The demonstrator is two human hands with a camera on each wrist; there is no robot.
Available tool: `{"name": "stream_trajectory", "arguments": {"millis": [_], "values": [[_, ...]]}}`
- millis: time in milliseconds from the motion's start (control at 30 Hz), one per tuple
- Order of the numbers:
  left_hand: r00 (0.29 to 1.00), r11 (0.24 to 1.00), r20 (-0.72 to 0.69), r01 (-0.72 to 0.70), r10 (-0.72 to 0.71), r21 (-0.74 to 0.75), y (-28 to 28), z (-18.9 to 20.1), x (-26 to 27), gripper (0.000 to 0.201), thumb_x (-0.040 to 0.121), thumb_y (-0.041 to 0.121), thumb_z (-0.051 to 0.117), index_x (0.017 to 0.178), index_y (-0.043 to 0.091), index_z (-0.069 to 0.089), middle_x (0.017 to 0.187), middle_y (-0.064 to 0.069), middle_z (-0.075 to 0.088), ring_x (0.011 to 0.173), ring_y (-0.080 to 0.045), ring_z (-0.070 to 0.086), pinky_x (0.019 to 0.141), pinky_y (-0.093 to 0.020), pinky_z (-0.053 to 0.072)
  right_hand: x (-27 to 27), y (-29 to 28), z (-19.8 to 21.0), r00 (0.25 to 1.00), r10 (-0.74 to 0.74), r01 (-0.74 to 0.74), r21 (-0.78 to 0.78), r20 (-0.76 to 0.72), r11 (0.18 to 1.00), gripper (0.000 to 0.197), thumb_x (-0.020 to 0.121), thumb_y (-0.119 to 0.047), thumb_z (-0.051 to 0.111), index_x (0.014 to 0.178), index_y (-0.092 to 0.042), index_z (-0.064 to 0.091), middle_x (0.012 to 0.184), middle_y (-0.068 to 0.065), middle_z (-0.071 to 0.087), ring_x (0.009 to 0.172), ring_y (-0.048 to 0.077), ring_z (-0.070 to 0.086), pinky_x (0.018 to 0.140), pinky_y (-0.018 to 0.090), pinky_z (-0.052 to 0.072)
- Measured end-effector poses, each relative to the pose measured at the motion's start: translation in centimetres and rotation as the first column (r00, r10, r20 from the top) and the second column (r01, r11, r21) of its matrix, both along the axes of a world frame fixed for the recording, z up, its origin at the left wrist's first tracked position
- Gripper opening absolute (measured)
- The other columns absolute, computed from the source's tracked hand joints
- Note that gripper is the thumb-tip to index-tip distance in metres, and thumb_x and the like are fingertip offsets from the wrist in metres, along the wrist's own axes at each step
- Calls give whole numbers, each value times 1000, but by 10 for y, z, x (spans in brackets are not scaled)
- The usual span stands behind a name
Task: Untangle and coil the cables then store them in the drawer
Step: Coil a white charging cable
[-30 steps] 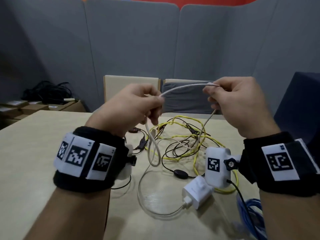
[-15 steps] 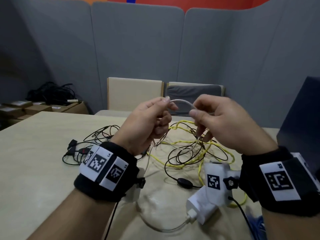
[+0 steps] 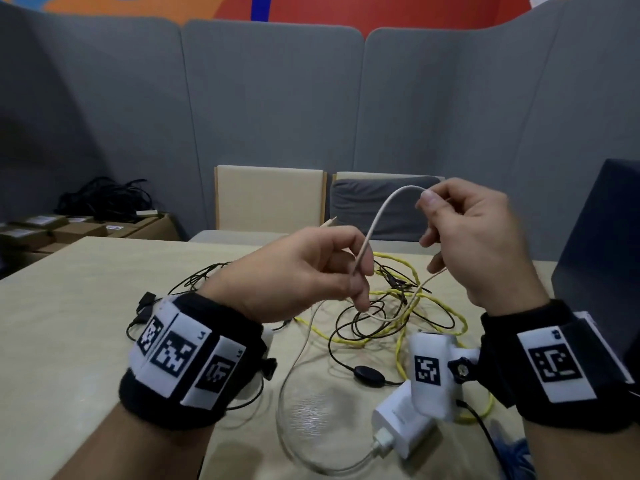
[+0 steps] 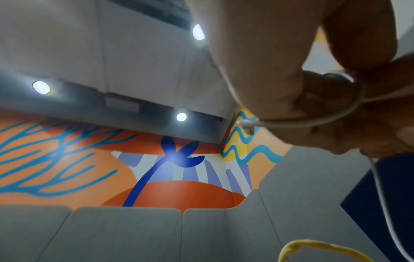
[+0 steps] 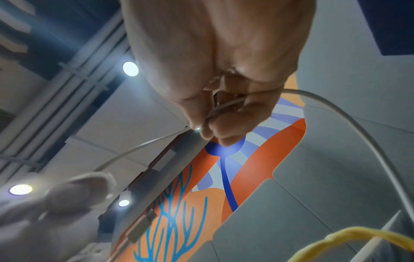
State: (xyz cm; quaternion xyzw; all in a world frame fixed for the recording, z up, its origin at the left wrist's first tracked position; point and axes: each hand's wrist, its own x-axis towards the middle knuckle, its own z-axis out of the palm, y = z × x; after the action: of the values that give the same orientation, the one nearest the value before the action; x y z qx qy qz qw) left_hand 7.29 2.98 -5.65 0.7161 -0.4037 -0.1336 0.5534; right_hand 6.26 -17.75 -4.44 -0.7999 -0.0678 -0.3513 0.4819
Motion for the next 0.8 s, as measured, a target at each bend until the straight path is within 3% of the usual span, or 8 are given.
{"name": "stream_trajectory", "arguments": {"millis": [100, 167, 267, 333, 467, 633, 733, 800], "values": [[994, 997, 102, -39, 31, 70, -8, 3, -6, 9, 93, 2, 52, 91, 11, 51, 79, -6, 71, 80, -16, 66, 73, -21, 46, 0, -2, 0, 993, -120, 119, -163, 1, 980, 20, 98, -28, 56, 83, -23, 69, 75, 1, 60, 64, 18, 61, 56, 31, 50], [994, 999, 105, -41, 41, -4, -12, 4, -8, 9, 94, 7, 46, 90, 15, 47, 76, -6, 70, 75, -20, 66, 71, -30, 49, -4, 0, 2, 975, -222, 207, -373, 2, 905, 17, 97, -26, 57, 107, -24, 70, 97, -6, 56, 86, 16, 56, 72, 25, 38], [999, 989, 22, -30, 33, -147, -15, 5, -10, 13, 99, 6, 37, 92, 14, 44, 69, -10, 66, 56, -21, 61, 52, -26, 44, -11, 7, 4, 992, -121, 125, -490, 40, 863, 48, 93, -23, 62, 137, -33, 48, 126, -9, 50, 106, 10, 52, 86, 23, 39], [999, 976, -41, -5, -4, -218, -15, 7, -12, 7, 96, 11, 39, 92, 10, 45, 65, -11, 64, 48, -19, 57, 43, -21, 40, -15, 15, 5, 996, 0, 43, -468, 91, 883, 52, 90, -24, 65, 136, -38, 45, 119, -13, 51, 97, 4, 52, 83, 23, 44], [991, 959, -91, 68, -96, -276, -9, 13, -15, 14, 93, 16, 43, 88, 5, 51, 63, -11, 62, 45, -17, 55, 41, -21, 39, -14, 17, 4, 985, 96, -24, -438, 144, 899, 13, 91, -37, 58, 101, -30, 61, 76, -9, 56, 70, 12, 54, 65, 30, 46], [999, 982, 44, -17, 25, -189, -7, 12, -12, 18, 92, 20, 48, 85, 5, 55, 68, -8, 65, 63, -22, 63, 62, -28, 46, -16, 7, 6, 984, 73, -2, -396, 165, 918, 25, 98, -32, 55, 80, -15, 58, 60, 2, 51, 54, 18, 46, 51, 35, 39], [994, 987, 98, -34, 50, -156, -10, 8, -9, 16, 92, 17, 48, 86, 5, 56, 68, -7, 68, 77, -27, 65, 76, -31, 49, -16, 4, 8, 974, 19, 51, -302, 226, 952, 20, 99, -28, 55, 81, -19, 57, 56, 4, 49, 53, 20, 47, 50, 39, 41], [996, 987, 75, -26, 38, -160, -12, 5, -7, 19, 93, 20, 45, 85, 6, 55, 64, -7, 66, 74, -30, 64, 75, -37, 49, -14, 5, 7, 971, -12, 74, -251, 239, 965, 17, 99, -24, 55, 82, -24, 56, 57, 3, 50, 54, 20, 49, 51, 36, 42]]}}
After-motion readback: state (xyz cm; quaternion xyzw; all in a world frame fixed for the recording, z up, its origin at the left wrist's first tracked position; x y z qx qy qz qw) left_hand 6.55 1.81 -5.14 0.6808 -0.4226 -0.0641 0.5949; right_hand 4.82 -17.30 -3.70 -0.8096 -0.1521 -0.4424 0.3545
